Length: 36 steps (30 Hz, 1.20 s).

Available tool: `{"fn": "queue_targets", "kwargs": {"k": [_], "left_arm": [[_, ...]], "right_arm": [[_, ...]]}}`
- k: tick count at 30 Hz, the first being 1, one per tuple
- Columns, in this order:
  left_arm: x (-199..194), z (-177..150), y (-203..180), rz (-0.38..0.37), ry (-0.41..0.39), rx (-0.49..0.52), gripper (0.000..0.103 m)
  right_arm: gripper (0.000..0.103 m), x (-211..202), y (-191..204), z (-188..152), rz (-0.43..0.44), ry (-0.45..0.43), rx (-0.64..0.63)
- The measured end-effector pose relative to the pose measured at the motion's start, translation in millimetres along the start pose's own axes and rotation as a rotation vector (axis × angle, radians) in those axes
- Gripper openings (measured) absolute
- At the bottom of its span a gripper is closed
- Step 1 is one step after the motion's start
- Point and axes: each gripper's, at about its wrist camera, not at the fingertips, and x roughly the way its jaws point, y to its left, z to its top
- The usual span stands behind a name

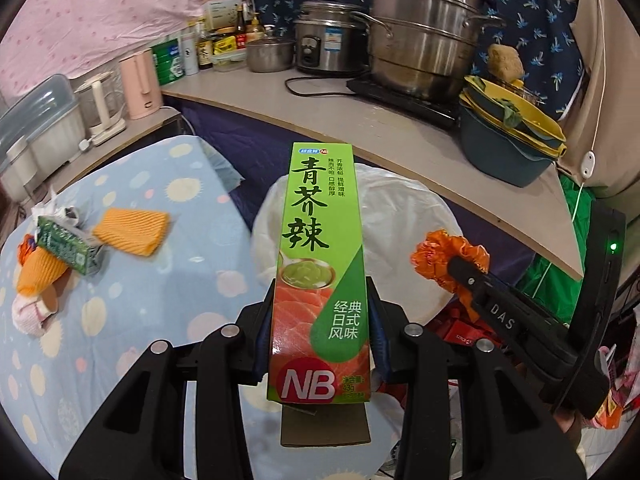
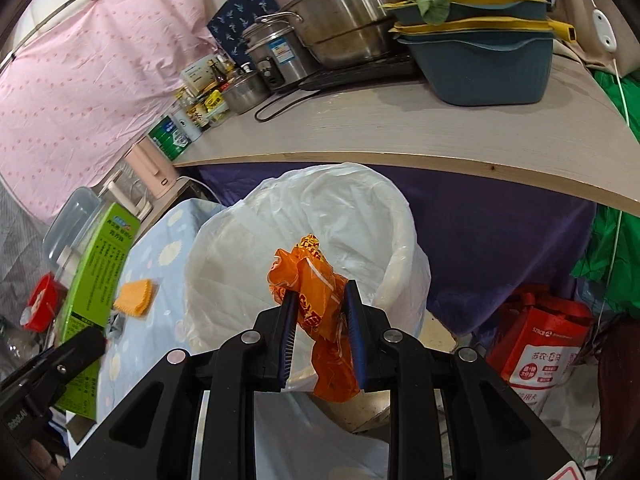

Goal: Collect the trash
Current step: 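Carry both items over the white trash bag and open both grippers, then withdraw both grippers from the bin back toward the table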

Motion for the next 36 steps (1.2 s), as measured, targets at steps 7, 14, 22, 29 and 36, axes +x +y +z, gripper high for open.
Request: {"fn": "queue_targets", "kwargs": {"k": [7, 14, 22, 29, 36], "left_arm": [[21, 7, -16, 0.002, 0.018, 0.015, 0.037], [38, 9, -20, 0.015, 0.048, 0.017, 0.037], [55, 8, -18, 0.019, 0.087, 0.006, 0.037], [62, 9, -13, 0.030, 0.098, -0.006, 0.047], [59, 12, -4, 0.048, 0.085, -0.034, 0.059]], "right_arm": [[0.023, 6, -1, 7, 0.000, -0.004, 0.008], [0.023, 15, 0, 10, -0.005, 0.006, 0.016], [0.028, 25, 2, 12, -0.023, 0.022, 0.025], [0.040, 27, 9, 14, -0.044, 0.002, 0.015], [0.045, 23, 17, 18, -0.040, -0.021, 0.006]]}}
